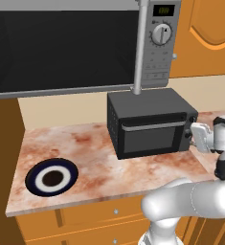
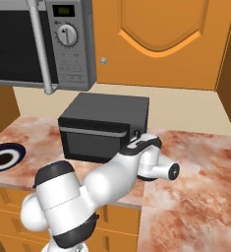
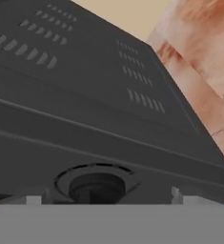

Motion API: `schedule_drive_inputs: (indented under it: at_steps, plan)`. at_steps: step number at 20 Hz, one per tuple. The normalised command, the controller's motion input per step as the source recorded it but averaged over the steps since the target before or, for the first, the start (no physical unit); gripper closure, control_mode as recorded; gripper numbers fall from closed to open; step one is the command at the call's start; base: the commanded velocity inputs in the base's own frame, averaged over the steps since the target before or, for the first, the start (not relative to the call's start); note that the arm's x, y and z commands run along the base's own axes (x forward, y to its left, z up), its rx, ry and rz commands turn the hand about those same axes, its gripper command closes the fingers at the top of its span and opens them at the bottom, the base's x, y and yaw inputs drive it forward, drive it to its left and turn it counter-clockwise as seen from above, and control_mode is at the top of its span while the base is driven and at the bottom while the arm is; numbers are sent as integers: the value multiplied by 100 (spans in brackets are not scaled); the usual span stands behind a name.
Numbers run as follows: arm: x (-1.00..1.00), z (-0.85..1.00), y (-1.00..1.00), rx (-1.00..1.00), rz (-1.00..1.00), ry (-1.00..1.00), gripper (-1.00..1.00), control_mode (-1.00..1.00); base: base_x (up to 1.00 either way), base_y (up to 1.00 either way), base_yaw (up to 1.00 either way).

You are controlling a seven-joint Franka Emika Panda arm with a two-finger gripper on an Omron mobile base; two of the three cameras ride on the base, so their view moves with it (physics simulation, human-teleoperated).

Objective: Pick up the bagel from the plate, place it on the toaster oven rack, close the door, and set the timer.

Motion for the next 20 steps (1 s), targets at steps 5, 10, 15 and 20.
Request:
schedule_drive_inputs:
  at_steps: [5, 10, 15, 20]
  plan:
    - [21, -7, 0, 4, 0, -2, -100, -100, 0, 0, 0]
    - [19, 0, 0, 3, 0, -4, 100, -100, 0, 0, 0]
    - [8, 0, 0, 6, 1, -6, 100, -100, 0, 0, 0]
    - [18, 0, 0, 13, 1, -5, 100, -100, 0, 0, 0]
